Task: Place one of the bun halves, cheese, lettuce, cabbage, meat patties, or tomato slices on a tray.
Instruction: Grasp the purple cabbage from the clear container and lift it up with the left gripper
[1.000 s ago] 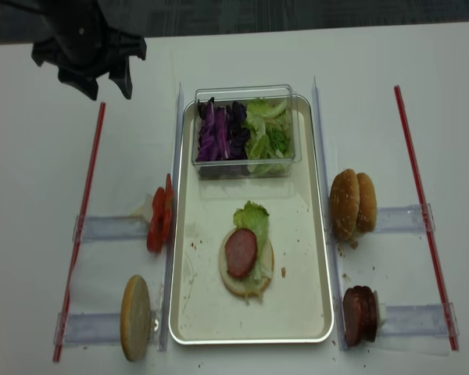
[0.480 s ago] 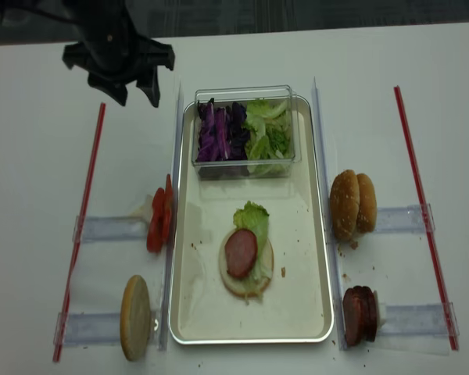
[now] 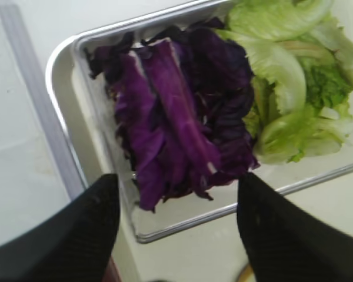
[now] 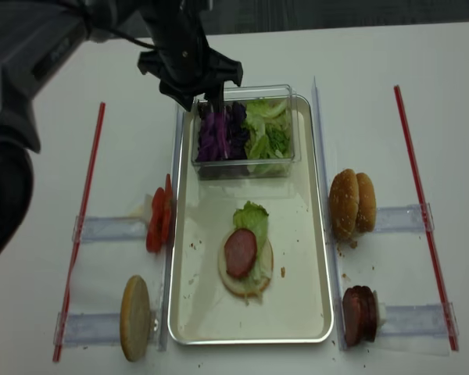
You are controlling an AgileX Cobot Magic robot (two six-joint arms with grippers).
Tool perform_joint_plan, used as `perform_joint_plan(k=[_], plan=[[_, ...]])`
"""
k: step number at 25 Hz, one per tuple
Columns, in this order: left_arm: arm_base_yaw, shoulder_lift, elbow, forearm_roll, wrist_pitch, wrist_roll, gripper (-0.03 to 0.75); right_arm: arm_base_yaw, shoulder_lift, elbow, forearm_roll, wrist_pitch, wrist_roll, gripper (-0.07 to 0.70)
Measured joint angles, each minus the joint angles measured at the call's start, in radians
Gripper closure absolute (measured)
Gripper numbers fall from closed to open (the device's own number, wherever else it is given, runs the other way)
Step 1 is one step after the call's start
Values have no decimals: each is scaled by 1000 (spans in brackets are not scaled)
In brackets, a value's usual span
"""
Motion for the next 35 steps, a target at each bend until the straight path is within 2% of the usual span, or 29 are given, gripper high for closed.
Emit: perform_joint_plan(k=[8,15,25,28,35], plan=[[-17,131,-85,-30,-8,-16,312,0,0,0,0,0,0,393],[-17,180,-95,-66,-35,-16,354,0,0,0,0,0,0,393],[-17,221,-102,-68,-38,-16,365,0,0,0,0,0,0,393],[-17,227,-104,-68,-38,-16,408,0,0,0,0,0,0,393],[-17,229,-104,-53,-32,-16,570,0,0,0,0,0,2,393]])
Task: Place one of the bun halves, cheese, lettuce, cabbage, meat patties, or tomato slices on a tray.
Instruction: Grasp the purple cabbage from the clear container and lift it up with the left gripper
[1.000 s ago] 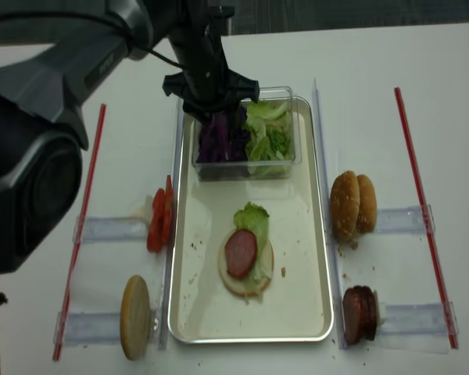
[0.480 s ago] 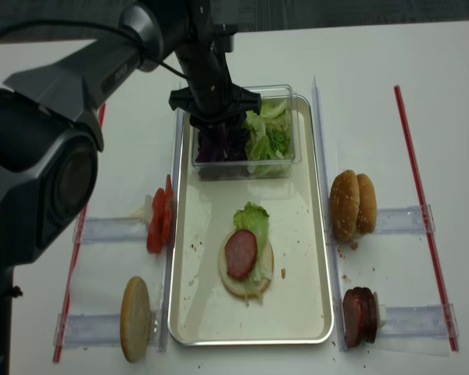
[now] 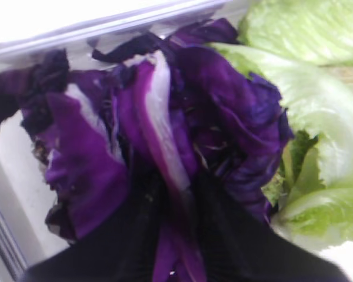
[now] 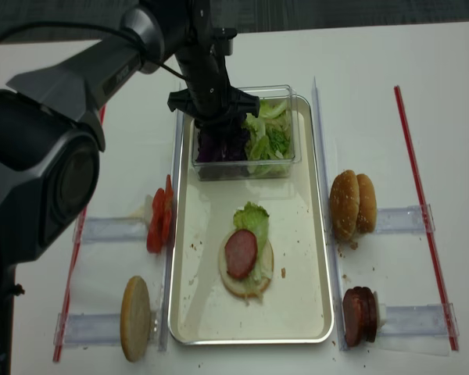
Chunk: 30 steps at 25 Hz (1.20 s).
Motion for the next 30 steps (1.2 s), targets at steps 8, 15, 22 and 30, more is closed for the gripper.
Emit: perform_joint_plan(k=[8,15,22,30], plan=[[0,0,0,4,15,0,672,0,0,0,0,0,2,386],[0,4,-36,18,57,0,676,0,0,0,0,0,2,393],[0,6,-123,34,97,-5,679,0,0,0,0,0,2,393],[0,8,-142,34,101,-6,680,0,0,0,0,0,2,393]])
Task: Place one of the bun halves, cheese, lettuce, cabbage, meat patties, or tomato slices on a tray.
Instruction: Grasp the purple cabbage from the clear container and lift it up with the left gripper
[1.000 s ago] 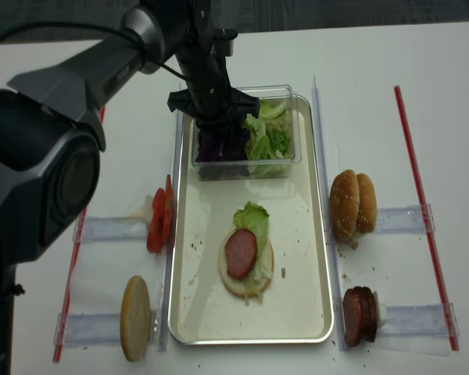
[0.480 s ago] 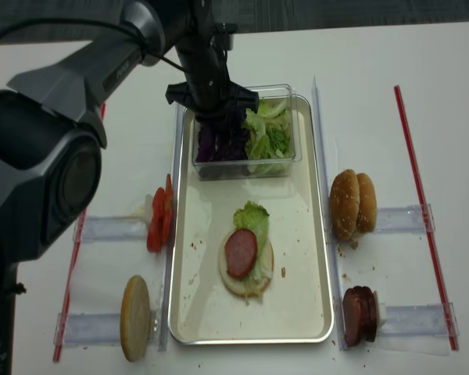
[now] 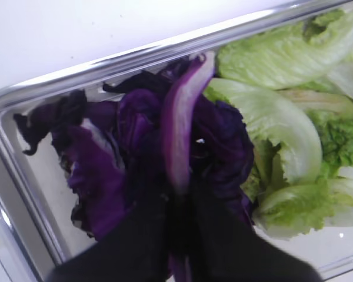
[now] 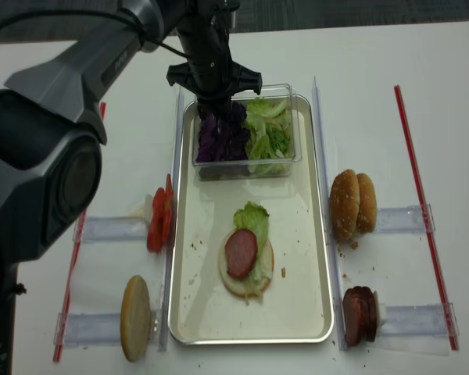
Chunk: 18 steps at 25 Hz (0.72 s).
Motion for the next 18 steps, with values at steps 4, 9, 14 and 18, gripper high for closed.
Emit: perform_joint_plan(k=[4,9,14,18], plan=[[0,0,0,0,2,0,680,0,0,0,0,0,0,393],[0,-11,0,-6,2,0,680,0,0,0,0,0,0,393],[-19,-59,14,-30,4,0,680,0,0,0,0,0,0,393],[-58,-115,90,-30,5,0,680,0,0,0,0,0,0,393]])
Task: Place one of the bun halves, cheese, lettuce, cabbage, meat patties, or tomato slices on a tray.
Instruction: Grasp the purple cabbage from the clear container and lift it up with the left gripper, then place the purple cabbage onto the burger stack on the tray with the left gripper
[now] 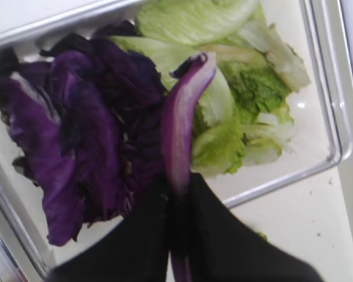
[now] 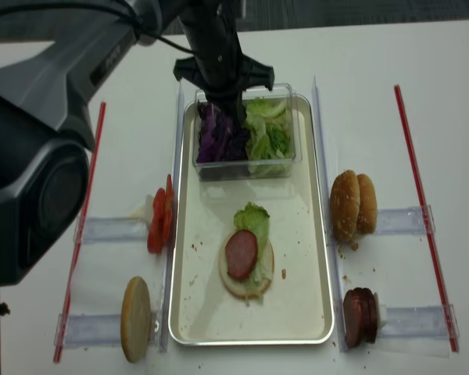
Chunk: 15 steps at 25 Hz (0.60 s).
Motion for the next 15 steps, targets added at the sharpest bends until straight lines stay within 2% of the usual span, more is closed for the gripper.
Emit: perform_joint_plan(k=[11,15], plan=[[-67,-185,276,0,0,6,680,0,0,0,0,0,0,393],[-106,-218,347,0,0,6,680,0,0,0,0,0,-2,393]])
